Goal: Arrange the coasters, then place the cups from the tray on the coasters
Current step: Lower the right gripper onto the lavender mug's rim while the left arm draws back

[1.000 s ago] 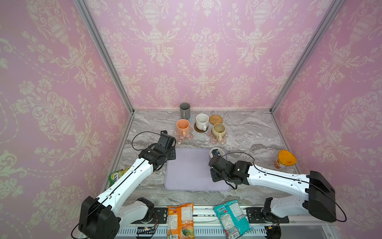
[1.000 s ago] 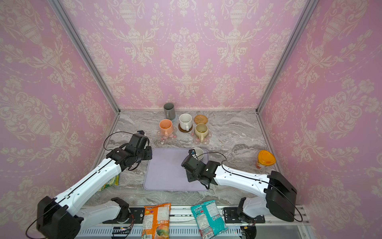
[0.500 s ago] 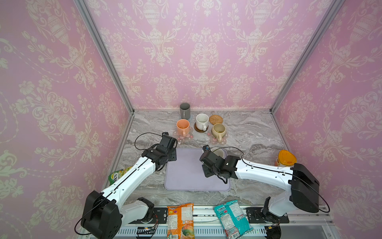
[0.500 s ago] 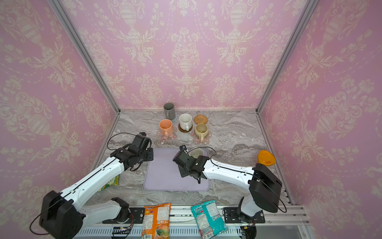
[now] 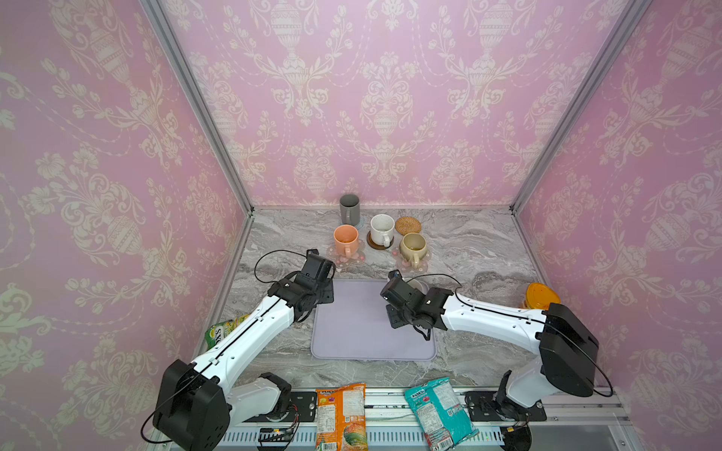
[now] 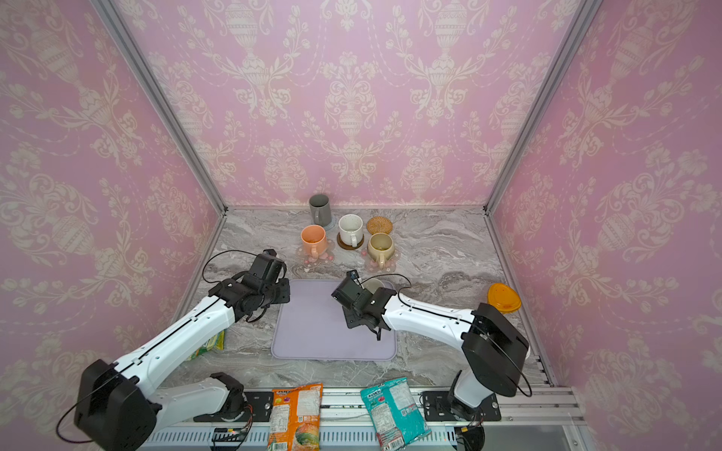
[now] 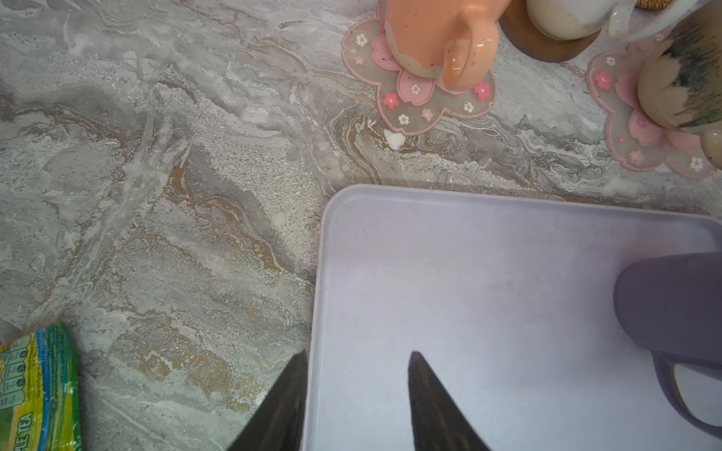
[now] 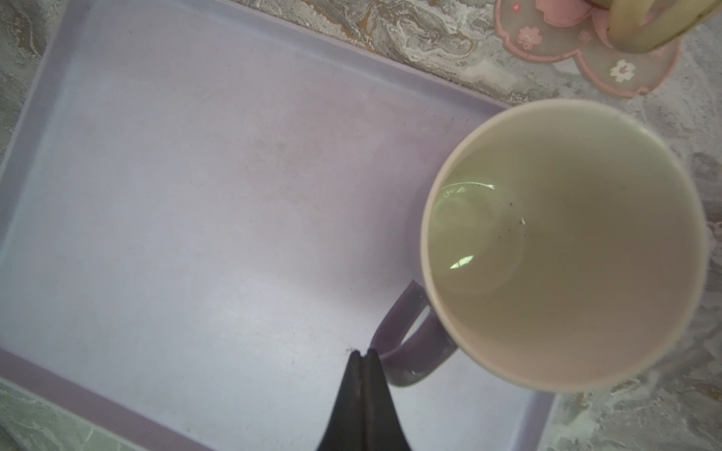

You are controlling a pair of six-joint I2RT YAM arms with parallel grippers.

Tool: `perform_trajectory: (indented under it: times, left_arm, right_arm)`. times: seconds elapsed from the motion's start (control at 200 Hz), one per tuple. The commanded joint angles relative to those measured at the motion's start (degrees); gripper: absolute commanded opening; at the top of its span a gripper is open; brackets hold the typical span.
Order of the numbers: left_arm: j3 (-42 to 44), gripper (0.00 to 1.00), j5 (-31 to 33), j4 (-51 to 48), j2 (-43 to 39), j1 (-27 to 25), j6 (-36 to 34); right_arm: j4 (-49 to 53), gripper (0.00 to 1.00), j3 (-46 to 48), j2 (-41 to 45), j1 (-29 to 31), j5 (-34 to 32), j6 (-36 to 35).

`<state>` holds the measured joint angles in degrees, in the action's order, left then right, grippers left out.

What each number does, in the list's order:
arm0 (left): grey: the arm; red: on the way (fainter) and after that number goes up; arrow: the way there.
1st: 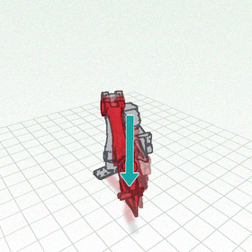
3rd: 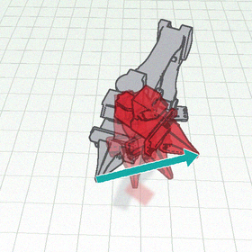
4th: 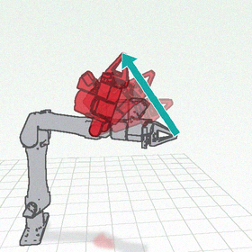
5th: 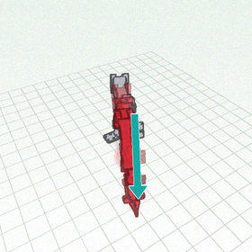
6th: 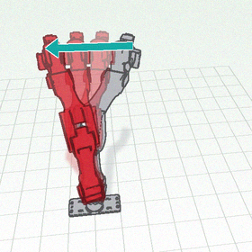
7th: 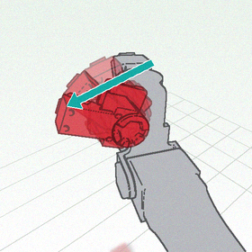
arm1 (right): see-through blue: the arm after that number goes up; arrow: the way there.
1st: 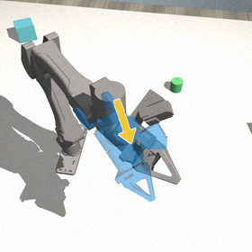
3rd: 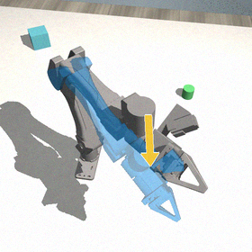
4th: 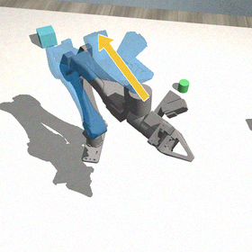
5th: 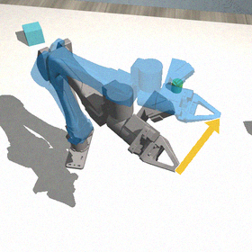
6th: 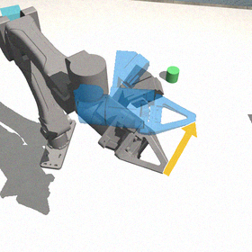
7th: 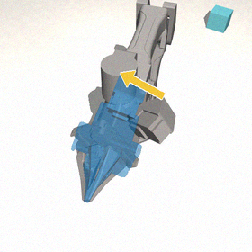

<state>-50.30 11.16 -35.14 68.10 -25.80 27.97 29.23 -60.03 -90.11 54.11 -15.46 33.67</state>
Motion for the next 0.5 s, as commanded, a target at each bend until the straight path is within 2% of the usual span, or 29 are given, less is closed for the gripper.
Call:
perform_trajectory:
  times: [0.0, 0.49]
  left_arm:
    - [0.4, 0.45, 1.67, 0.07, 0.02, -0.52, -0.99]
    - [0.56, 0.45, 1.62, 0.07, -1.21, -0.48, -0.81]
  right_arm:
    - [2.67, 0.04, 1.9, 1.54, -1.16, -1.14, 0.26]
    - [6.8, 0.05, 5.98, 7.88, -4.28, -4.28, 0.01]
